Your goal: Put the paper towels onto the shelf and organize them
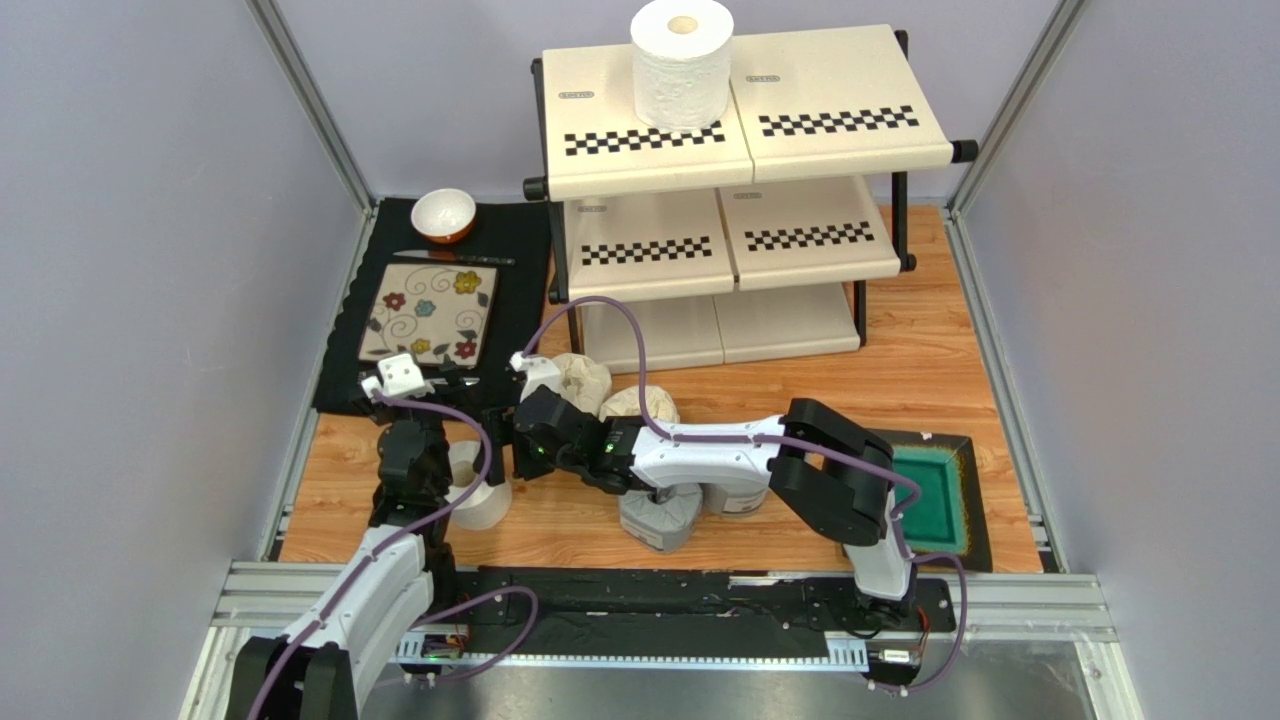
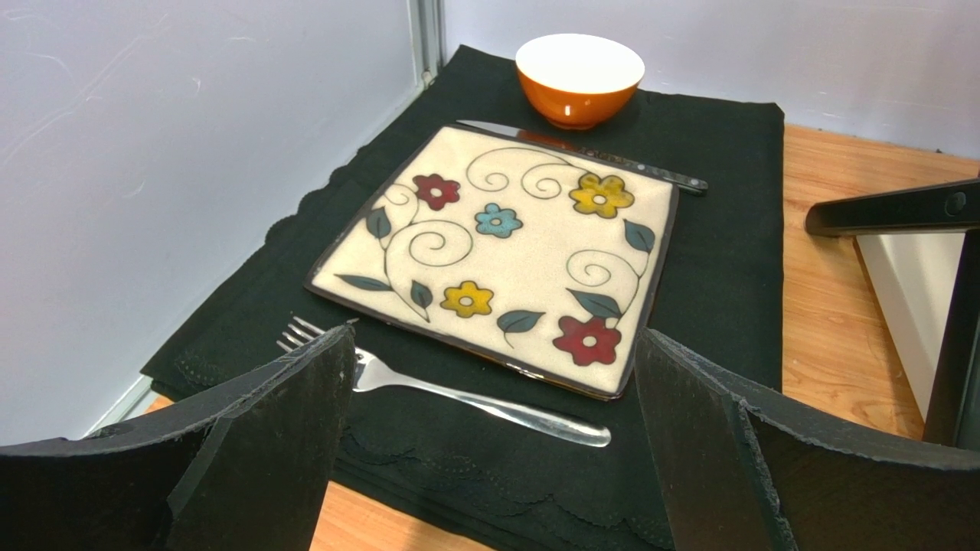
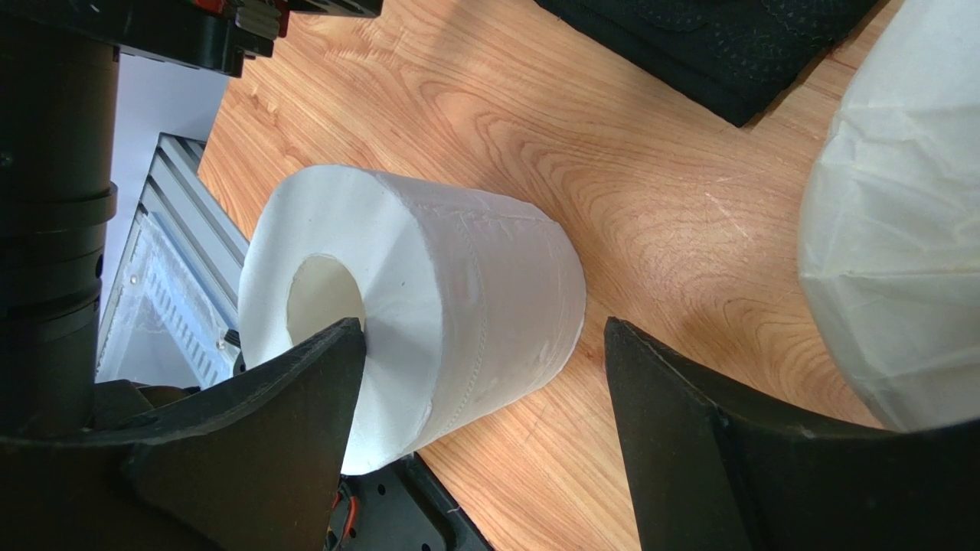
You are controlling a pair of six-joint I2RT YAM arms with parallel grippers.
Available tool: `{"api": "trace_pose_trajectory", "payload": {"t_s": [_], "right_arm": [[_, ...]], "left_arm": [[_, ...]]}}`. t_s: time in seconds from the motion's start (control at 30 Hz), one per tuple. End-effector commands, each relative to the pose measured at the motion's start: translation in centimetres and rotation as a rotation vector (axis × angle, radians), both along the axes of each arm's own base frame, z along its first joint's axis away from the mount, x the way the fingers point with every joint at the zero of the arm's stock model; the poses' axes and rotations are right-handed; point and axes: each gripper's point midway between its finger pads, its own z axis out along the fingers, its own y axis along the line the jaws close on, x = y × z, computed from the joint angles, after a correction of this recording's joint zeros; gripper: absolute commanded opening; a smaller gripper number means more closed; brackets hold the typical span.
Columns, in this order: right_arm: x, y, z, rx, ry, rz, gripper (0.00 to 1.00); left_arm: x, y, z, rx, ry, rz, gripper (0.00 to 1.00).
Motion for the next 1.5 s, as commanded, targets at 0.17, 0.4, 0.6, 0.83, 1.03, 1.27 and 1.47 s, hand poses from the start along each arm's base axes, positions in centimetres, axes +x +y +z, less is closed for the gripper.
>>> {"api": "trace_pose_trajectory", "payload": {"t_s": [0.17, 0.4, 0.6, 0.83, 1.03, 1.27, 1.47], "right_arm": [[-0.1, 0.8, 1.4, 0.014, -0.019, 0.038, 0.80], [-0.4, 1.0, 2.4, 0.036, -0.022, 0.050, 0.80], [-0.4, 1.1, 2.9, 0.044, -0.029, 0.055, 0.80], [-0.5, 1.6, 3.6, 0.062, -0.031, 0.063, 0.80], [-0.5, 1.6, 4.7, 0.081, -0.047, 0.062, 0.80], [-0.3, 2.2, 3.5, 0.063, -0.036, 0.068, 0.80], [-0.3, 2.7, 3.6, 0.068, -0.035, 0.072, 0.80]], "left_arm": [[-3.0, 0.6, -7.5, 0.015, 0.138, 0.012, 0.99], [-3.1, 0.7, -7.4, 0.013, 0.129, 0.017, 0.99], [-3.2, 0.8, -7.5, 0.013, 0.129, 0.020, 0.99], [-3.2, 0.9, -7.4, 0.014, 0.123, 0.026, 0.99], [-3.3, 1.0, -7.4, 0.013, 0.119, 0.029, 0.99], [-3.3, 1.0, -7.3, 0.015, 0.118, 0.032, 0.99], [-3.5, 1.2, -7.2, 0.009, 0.098, 0.042, 0.99]]}}
